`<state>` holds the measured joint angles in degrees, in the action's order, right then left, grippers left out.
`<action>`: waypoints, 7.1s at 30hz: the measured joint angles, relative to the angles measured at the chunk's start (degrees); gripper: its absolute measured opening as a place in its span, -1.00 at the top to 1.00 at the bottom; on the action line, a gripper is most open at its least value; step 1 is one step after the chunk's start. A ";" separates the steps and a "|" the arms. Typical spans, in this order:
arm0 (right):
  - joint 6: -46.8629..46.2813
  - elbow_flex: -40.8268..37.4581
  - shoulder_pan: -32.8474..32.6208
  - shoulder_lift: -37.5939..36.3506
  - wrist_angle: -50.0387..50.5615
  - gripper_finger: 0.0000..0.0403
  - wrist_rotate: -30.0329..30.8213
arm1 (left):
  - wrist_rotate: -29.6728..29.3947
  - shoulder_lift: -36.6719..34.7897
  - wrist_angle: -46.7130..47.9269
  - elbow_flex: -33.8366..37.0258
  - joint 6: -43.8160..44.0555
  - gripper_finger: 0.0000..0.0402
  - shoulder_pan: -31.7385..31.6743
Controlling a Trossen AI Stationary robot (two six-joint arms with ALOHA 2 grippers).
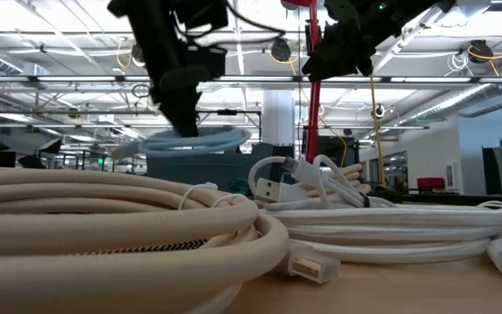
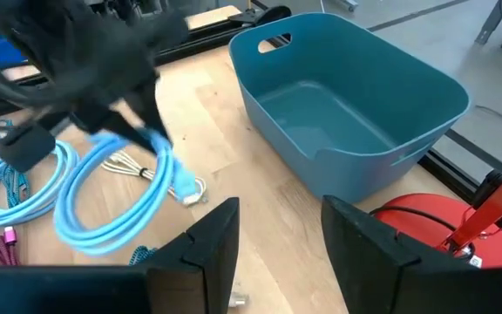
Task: Pick & Place USB Port
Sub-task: Put the top light blue hdmi cable into the blue bin, then put the light brown charger cable into the transparent bin
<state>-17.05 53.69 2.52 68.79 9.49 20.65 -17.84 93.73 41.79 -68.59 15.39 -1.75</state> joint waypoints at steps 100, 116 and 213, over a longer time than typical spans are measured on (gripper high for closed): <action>0.22 0.00 0.01 -0.02 -1.06 0.23 -1.52 | 10.58 21.43 -12.43 -17.87 -42.19 0.80 -33.50; 0.34 0.00 0.00 -0.02 -1.06 0.23 -1.51 | 8.97 21.41 -12.01 -17.87 -40.31 0.51 -32.14; 0.03 0.96 5.91 19.71 -25.05 0.23 -31.29 | -19.46 -60.88 -46.24 44.30 -4.67 0.14 19.62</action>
<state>-17.02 54.65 8.43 88.50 -15.56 -10.64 -37.29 32.84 -4.46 -24.29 10.72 17.87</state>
